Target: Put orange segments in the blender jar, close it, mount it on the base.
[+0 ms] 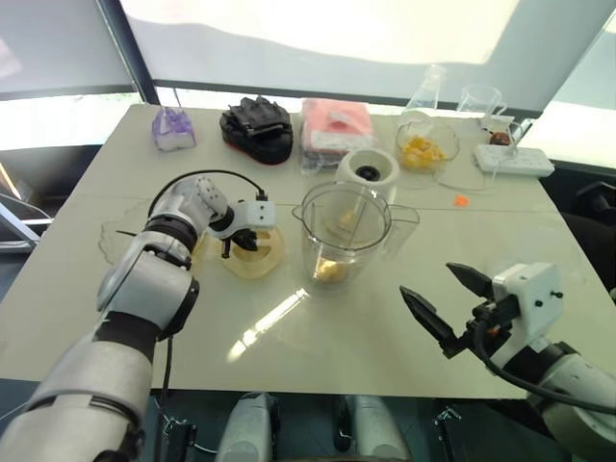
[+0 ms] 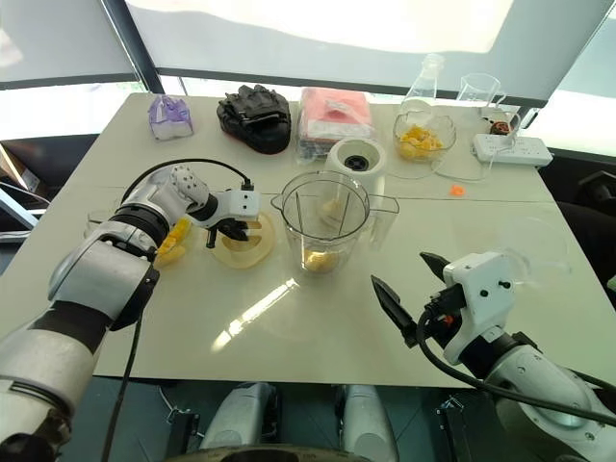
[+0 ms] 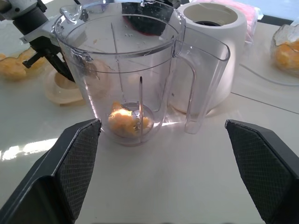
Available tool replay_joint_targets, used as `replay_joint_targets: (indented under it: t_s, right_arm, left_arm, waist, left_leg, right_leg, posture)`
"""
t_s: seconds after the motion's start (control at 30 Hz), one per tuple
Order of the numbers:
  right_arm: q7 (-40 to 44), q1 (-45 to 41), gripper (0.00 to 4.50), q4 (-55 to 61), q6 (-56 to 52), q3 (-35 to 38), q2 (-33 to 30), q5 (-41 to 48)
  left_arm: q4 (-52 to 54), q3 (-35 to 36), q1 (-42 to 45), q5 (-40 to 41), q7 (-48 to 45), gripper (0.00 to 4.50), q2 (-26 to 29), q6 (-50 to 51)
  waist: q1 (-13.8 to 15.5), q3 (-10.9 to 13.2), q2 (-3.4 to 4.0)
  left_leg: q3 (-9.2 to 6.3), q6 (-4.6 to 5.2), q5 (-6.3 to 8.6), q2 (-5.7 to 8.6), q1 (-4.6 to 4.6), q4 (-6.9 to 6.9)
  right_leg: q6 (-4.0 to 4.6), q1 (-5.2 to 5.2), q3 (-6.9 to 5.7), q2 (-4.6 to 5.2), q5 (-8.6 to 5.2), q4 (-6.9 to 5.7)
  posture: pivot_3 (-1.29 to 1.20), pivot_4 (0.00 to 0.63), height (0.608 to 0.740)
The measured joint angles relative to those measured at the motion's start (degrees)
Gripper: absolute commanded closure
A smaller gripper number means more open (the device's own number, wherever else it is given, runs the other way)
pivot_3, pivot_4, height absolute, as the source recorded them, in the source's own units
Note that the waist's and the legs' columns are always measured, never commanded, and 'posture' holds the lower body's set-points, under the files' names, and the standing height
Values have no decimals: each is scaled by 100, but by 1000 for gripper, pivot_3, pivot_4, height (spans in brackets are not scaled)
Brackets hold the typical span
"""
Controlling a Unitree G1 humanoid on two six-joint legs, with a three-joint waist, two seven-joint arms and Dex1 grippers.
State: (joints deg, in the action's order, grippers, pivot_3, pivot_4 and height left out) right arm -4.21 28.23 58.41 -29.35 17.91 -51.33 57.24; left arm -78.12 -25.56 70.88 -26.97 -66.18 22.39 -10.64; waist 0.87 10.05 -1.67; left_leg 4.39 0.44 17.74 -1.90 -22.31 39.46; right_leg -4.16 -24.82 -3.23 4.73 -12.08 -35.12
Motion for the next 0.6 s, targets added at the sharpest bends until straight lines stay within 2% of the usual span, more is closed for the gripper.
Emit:
replay_joint_targets:
  t_s: [0.27, 0.47, 0.6]
  right_arm:
    - [245, -401, 0, -169, -265, -49, 316, -264]
    - [552, -815, 0, -601, -457, -452, 532, -644]
    - [688, -1054, 0, -750, -606, -663, 700, -867]
  left_arm:
    - [-63, 246, 204, 72, -287, 4268, 62, -249]
    - [-29, 622, 1577, 231, -487, 4268, 402, -594]
    - [20, 670, 1934, 231, -409, 4268, 455, -826]
  waist:
    - [0, 11, -18]
    - [1, 16, -28]
    - [-5, 11, -19]
  left_leg:
    - [-3, 0, 0, -2, -25, 27]
    - [-2, 21, 13, -1, -55, 44]
    - [-1, 29, 17, 0, -54, 44]
  right_leg:
    - [2, -11, -1, -1, 2, -5]
    - [-6, -27, -4, 1, 5, 0]
    - [-20, -28, -3, 0, 10, -2]
  posture:
    - [0, 150, 740]
    - [0, 150, 740]
    - [0, 150, 740]
